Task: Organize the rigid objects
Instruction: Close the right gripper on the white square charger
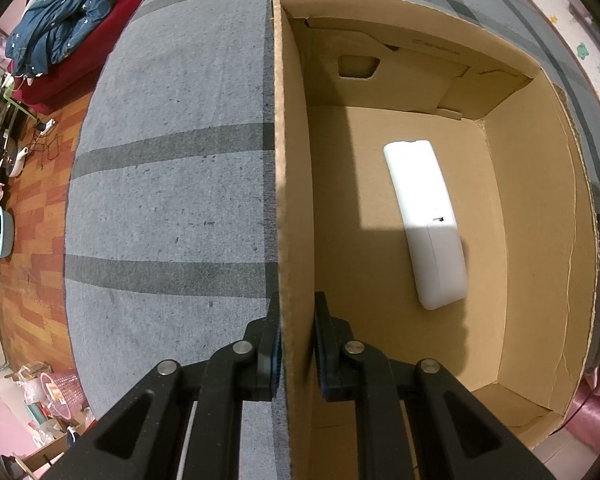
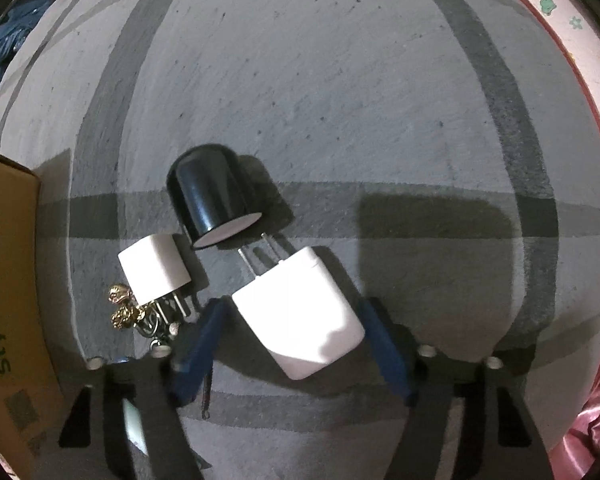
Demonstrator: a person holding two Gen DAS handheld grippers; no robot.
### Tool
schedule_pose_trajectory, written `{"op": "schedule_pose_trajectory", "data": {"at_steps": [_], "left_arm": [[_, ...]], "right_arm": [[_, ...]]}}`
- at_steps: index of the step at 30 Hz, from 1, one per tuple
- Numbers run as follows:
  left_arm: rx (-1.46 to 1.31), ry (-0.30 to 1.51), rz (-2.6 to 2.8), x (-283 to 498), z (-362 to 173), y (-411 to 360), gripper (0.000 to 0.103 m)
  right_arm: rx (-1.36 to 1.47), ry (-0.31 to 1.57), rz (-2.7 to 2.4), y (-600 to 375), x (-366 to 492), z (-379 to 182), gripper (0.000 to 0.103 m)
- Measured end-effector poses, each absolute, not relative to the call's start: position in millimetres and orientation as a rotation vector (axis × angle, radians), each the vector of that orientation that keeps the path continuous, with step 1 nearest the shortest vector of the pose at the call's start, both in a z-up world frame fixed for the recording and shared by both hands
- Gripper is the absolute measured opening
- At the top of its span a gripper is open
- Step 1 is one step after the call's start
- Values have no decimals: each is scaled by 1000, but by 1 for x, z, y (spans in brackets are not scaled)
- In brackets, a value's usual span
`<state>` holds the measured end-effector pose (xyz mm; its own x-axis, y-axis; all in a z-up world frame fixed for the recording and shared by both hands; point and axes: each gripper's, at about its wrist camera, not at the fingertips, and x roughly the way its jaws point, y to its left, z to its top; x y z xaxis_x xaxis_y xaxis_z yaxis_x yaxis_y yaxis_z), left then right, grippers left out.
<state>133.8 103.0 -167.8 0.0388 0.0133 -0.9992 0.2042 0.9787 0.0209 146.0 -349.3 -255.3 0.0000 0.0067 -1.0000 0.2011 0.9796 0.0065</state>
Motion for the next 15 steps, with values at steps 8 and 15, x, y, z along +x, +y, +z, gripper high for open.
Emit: {"op": "schedule_pose_trajectory", "data": {"at_steps": [8, 15], "left_arm": [[170, 1523, -142, 133, -167, 104, 14], [175, 1519, -147, 131, -166, 105, 14]], "right_arm": [[168, 1555, -174, -352, 137, -247, 52], [157, 1542, -199, -351, 117, -238, 50]]}}
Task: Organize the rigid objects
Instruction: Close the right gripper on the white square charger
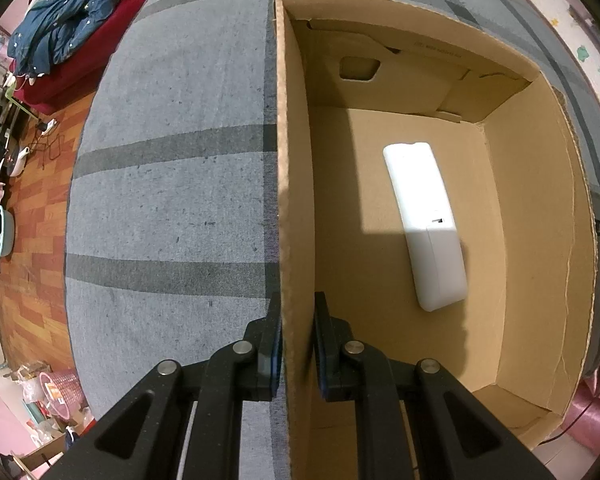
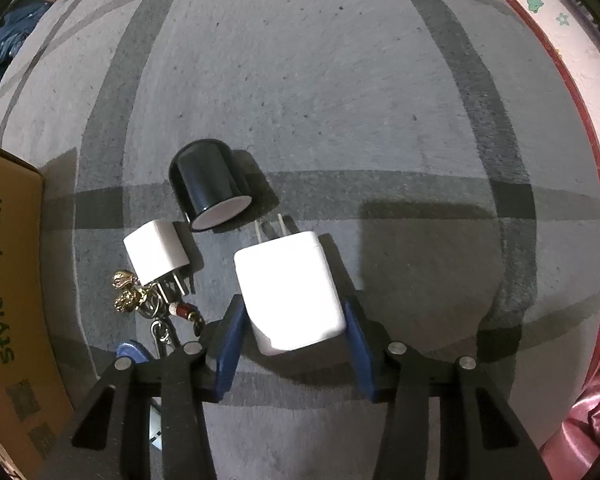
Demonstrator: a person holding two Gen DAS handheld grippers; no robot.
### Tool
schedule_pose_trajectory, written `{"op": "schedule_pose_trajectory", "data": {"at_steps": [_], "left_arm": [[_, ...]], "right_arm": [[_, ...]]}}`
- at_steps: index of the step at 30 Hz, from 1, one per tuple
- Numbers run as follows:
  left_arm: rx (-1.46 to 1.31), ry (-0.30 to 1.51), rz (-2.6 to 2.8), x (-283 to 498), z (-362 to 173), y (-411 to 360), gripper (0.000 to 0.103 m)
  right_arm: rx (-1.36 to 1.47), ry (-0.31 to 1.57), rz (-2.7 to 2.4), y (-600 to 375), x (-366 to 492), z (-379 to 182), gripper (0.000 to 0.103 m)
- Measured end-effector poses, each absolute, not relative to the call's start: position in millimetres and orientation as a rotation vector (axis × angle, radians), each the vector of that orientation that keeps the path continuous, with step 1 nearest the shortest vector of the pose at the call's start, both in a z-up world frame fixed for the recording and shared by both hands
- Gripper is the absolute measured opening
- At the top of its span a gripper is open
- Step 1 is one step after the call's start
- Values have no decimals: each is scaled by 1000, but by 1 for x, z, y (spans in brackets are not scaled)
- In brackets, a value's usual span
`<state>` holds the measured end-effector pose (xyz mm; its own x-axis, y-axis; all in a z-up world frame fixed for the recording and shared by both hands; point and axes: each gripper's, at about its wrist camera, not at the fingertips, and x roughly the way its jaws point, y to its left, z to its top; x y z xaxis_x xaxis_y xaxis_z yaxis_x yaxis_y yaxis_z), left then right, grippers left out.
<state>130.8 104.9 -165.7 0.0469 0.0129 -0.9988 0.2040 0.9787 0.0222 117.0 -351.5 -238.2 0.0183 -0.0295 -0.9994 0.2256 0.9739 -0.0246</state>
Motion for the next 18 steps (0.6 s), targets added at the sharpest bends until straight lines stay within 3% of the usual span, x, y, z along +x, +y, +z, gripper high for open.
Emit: {"op": "schedule_pose_trajectory", "data": {"at_steps": [18], "left_arm": [[183, 1515, -151, 130, -163, 102, 14]], "right_arm": [[154, 1504, -234, -329, 103, -190, 48]]}}
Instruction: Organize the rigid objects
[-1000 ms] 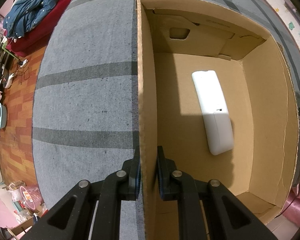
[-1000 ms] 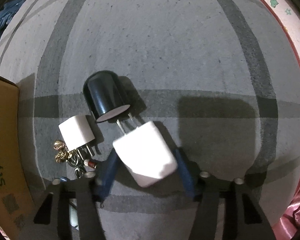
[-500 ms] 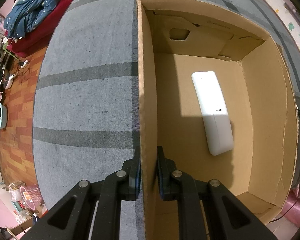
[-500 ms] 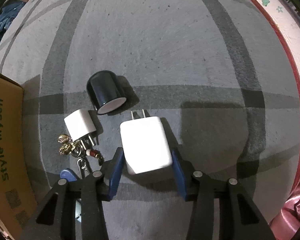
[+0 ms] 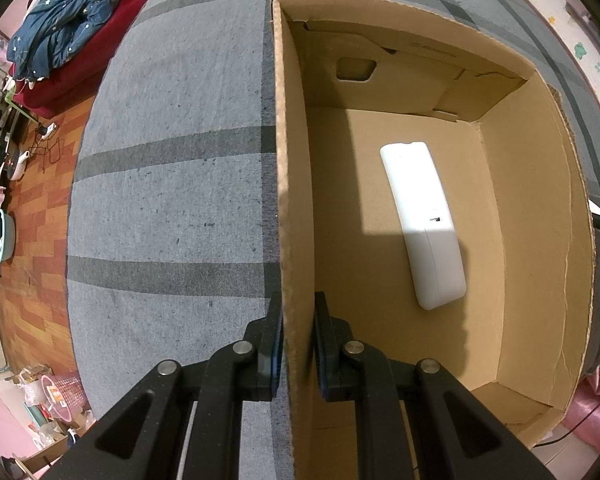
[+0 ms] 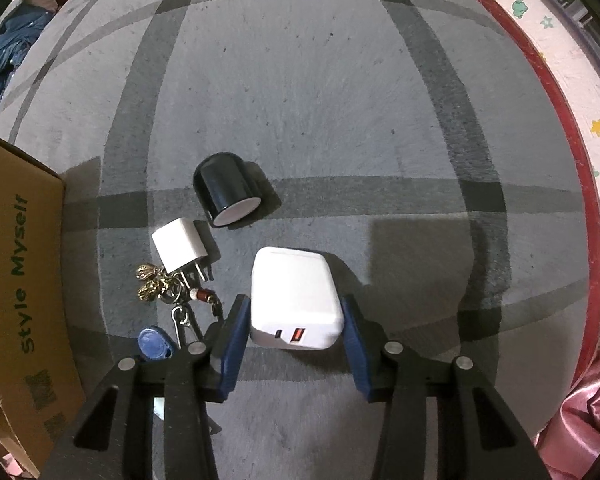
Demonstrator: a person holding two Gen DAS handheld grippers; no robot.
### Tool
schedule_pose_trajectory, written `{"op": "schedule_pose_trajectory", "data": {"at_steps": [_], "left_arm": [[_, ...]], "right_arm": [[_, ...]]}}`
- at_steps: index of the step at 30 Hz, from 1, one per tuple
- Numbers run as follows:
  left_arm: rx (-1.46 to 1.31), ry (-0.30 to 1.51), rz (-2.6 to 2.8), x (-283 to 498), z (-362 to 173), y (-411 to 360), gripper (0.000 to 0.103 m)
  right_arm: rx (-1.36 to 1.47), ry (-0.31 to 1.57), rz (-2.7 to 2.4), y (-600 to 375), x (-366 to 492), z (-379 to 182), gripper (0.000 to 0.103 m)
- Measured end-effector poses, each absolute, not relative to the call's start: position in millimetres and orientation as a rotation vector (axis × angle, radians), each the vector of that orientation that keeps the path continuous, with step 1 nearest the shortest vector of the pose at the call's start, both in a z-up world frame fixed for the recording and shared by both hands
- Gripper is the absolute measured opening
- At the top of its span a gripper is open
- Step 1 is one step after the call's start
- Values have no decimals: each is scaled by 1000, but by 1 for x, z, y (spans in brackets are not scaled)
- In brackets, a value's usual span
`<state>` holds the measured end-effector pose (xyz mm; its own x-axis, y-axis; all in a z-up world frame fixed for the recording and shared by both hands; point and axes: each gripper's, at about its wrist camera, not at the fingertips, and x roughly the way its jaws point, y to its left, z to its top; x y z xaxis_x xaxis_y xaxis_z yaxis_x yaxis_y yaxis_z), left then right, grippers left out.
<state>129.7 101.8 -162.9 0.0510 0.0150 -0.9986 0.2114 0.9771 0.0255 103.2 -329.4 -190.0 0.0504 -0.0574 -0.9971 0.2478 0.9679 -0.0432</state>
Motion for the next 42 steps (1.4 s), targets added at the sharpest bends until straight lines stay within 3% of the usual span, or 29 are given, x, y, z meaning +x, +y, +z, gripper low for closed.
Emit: {"op": "schedule_pose_trajectory", "data": {"at_steps": [42], "left_arm": [[173, 1504, -167, 125, -166, 105, 14]], "right_arm": [[35, 1355, -43, -214, 122, -73, 48]]}}
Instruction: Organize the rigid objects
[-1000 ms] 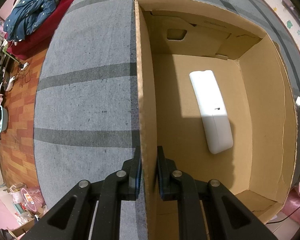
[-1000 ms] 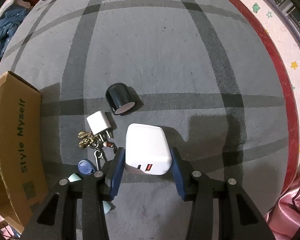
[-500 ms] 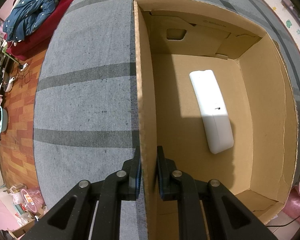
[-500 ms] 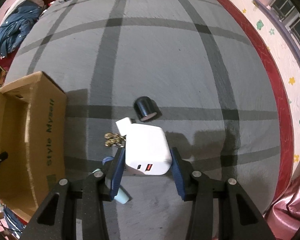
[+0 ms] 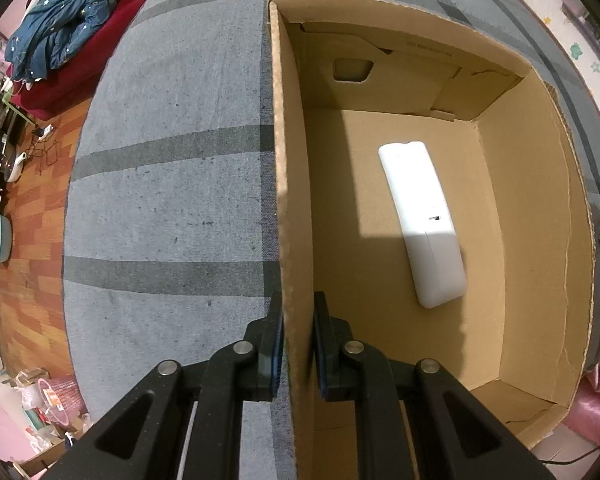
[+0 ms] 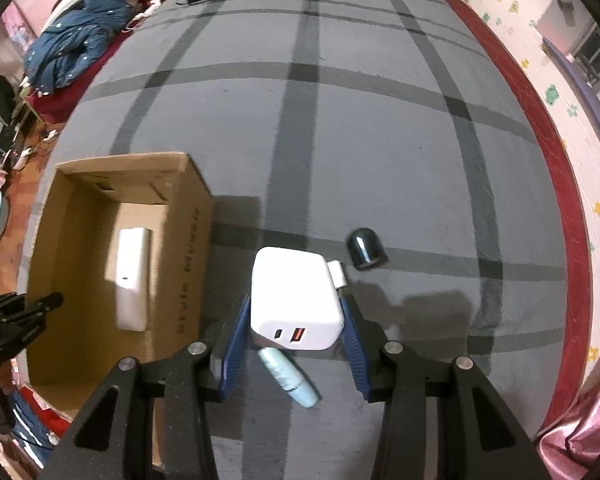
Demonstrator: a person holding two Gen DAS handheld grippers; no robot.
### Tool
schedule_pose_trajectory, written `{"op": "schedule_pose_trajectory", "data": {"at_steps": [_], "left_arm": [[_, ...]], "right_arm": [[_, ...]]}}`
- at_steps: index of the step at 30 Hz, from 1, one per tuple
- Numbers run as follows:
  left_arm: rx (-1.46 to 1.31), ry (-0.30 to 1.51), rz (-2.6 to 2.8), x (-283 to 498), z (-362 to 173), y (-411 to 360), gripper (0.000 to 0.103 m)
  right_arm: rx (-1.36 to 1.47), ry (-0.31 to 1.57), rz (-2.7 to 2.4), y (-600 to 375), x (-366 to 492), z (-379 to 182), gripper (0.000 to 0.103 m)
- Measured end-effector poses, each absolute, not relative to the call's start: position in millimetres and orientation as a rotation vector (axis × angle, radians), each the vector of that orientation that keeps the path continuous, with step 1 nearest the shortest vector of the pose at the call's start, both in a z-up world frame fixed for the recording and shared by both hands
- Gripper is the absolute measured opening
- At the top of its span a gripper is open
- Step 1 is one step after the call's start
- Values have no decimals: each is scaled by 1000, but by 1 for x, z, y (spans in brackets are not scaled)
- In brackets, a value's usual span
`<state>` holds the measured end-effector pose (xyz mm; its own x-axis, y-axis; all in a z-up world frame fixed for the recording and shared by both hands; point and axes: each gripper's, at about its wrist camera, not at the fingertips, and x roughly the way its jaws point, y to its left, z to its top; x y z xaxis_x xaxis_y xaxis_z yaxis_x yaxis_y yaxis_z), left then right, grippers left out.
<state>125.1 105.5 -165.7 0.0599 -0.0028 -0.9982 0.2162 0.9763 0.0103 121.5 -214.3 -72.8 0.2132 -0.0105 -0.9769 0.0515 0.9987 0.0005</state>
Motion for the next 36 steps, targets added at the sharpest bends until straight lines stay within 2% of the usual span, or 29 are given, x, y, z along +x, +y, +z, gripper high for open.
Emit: {"op": "schedule_pose_trajectory", "data": {"at_steps": [19, 36], "left_arm": [[154, 1502, -177, 124, -165, 112, 14], [123, 1508, -179, 126, -166, 119, 14]], "right_arm": [[2, 1305, 122, -124, 146, -51, 48], [-63, 1365, 187, -66, 173, -96, 48]]}}
